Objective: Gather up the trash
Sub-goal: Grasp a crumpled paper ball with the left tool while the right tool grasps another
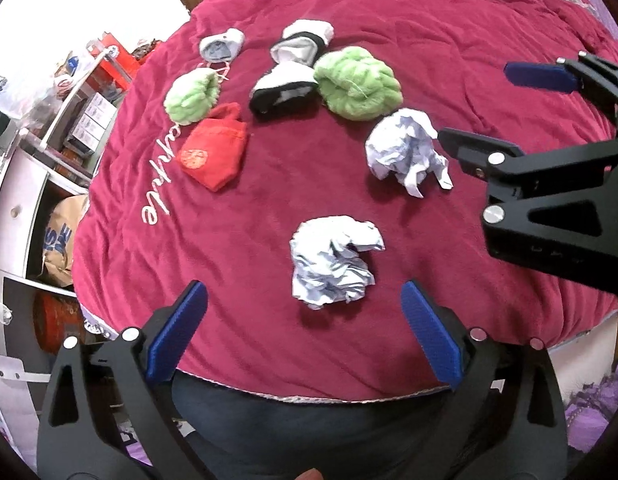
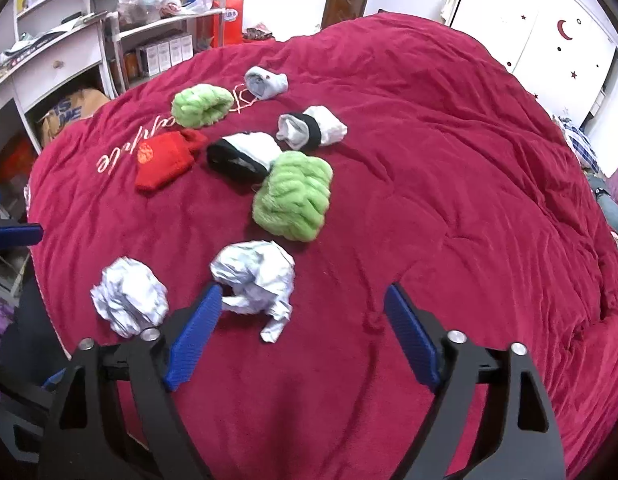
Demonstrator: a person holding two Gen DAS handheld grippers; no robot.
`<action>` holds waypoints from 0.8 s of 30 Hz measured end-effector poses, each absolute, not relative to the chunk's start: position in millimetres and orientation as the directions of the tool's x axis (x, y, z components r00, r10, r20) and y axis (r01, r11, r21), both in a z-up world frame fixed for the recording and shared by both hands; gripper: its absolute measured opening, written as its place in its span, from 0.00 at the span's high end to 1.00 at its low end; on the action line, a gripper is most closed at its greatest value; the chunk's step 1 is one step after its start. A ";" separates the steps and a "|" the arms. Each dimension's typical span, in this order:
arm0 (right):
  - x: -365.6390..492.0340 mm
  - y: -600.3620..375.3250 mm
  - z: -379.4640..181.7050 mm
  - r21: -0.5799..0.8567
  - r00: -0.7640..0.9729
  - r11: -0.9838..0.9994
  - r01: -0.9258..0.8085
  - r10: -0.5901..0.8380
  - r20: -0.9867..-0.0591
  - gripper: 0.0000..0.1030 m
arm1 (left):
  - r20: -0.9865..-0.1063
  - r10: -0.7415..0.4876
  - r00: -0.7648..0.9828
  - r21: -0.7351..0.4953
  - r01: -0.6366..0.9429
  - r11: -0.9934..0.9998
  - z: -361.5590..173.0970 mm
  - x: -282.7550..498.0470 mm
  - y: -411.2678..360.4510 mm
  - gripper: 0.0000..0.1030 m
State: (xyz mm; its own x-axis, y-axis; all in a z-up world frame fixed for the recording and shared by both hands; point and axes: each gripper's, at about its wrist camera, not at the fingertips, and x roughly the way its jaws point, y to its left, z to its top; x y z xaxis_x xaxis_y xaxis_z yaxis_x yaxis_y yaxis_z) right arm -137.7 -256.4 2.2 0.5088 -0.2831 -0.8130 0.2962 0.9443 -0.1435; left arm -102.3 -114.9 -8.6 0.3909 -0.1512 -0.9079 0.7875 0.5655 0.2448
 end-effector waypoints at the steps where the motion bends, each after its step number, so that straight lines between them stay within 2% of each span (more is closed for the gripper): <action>1: -139.4 -258.5 0.3 -0.147 0.508 0.944 0.294 -0.285 -0.813 0.18 | -0.913 -0.148 0.380 0.238 0.792 0.562 -11.9 -102.6 -116.4 0.08; 7: -143.8 -272.4 -11.1 -0.142 0.492 0.947 0.287 -0.273 -0.826 0.18 | -0.930 -0.129 0.345 0.219 0.799 0.560 -29.1 -98.9 -127.3 0.08; 14: -138.8 -277.6 -20.9 -0.071 0.497 0.967 0.246 -0.189 -0.847 0.18 | -0.942 -0.105 0.319 0.201 0.785 0.586 -55.0 -82.6 -141.2 0.08; 15: -136.7 -276.5 -22.3 -0.068 0.497 0.969 0.236 -0.181 -0.849 0.18 | -0.939 -0.101 0.328 0.206 0.774 0.599 -57.1 -79.6 -140.3 0.22; 16: -133.5 -274.8 -24.0 -0.066 0.496 0.972 0.226 -0.174 -0.851 0.18 | -0.944 -0.089 0.317 0.199 0.765 0.612 -60.2 -75.5 -138.4 0.55; 17: -130.9 -273.1 -25.2 -0.063 0.497 0.975 0.215 -0.165 -0.852 0.17 | -0.959 -0.090 0.270 0.156 0.764 0.626 -63.7 -70.4 -135.9 0.60; 18: -128.4 -271.9 -26.1 -0.058 0.498 0.977 0.207 -0.157 -0.853 0.17 | -0.963 -0.099 0.249 0.129 0.756 0.642 -65.0 -66.0 -133.1 0.59; 24: -107.9 -271.5 -40.4 -0.039 0.479 0.980 0.194 -0.129 -0.868 0.17 | -0.957 -0.108 0.270 0.130 0.731 0.670 -56.9 -58.3 -123.4 0.59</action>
State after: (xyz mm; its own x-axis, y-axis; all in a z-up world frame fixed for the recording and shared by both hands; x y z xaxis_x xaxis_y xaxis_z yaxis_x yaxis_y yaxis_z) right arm -107.9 -271.5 -40.4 0.4791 -0.1292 -0.8682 0.1939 0.9803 -0.0389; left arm -58.3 -123.4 -56.9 0.2697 -0.1078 -0.9569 0.7306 0.6702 0.1304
